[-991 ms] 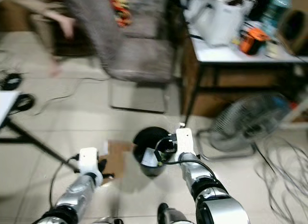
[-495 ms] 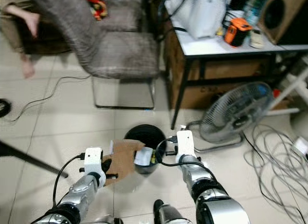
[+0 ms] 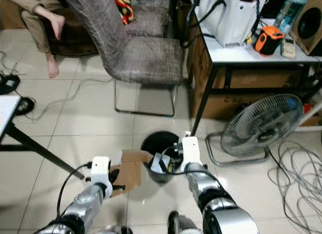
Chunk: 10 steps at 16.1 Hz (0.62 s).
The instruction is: Picking trash to rubbish bin
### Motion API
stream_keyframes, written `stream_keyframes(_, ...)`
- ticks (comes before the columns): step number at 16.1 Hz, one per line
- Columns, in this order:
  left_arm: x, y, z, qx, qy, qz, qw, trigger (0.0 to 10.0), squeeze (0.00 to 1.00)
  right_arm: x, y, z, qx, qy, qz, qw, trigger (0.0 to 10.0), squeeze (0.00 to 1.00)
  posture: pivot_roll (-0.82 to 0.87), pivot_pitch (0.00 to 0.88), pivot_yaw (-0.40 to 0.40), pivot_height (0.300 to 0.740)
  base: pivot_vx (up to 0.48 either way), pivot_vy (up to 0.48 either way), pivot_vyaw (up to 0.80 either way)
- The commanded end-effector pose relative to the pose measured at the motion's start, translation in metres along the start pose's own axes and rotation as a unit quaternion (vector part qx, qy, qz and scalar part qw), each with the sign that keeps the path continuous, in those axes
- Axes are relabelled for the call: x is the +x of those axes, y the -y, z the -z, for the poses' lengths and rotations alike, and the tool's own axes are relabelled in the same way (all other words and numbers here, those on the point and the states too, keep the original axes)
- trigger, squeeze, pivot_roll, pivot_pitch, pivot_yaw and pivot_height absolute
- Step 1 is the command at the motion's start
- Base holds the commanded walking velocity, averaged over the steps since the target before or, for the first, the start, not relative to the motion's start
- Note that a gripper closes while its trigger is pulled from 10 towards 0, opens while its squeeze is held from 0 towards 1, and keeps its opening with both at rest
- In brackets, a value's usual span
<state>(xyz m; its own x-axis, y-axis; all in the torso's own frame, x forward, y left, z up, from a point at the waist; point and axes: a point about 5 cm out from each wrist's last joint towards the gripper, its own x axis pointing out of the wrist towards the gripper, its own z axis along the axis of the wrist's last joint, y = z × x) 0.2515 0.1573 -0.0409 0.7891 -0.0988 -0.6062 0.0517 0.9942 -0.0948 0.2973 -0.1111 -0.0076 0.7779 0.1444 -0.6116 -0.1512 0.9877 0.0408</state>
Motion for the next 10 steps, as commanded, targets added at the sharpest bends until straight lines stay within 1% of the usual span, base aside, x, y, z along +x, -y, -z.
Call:
stream_keyframes(1, 0.0001, 0.0022, 0.0014, 0.006, -0.002, 0.007, 1.000, 10.0, 0.00, -0.0012, 0.0033, 0.0075, 0.001, -0.013, 0.005, 1.000, 10.0, 0.00, -0.10, 0.162, -0.017, 0.740, 0.000, 0.000, -0.79)
stream_keyframes(5, 0.0000, 0.0020, 0.0021, 0.006, -0.004, 0.006, 1.000, 10.0, 0.00, -0.0013, 0.0042, 0.0081, 0.000, -0.014, 0.006, 1.000, 10.0, 0.00, -0.10, 0.162, -0.017, 0.740, 0.000, 0.000, -0.79)
stream_keyframes(10, 0.0002, 0.0035, 0.0021, 0.015, -0.004, 0.010, 1.000, 10.0, 0.00, -0.0014, 0.0047, 0.0084, -0.004, -0.015, 0.006, 1.000, 10.0, 0.00, -0.10, 0.169, -0.017, 0.740, 0.262, 0.000, -0.79)
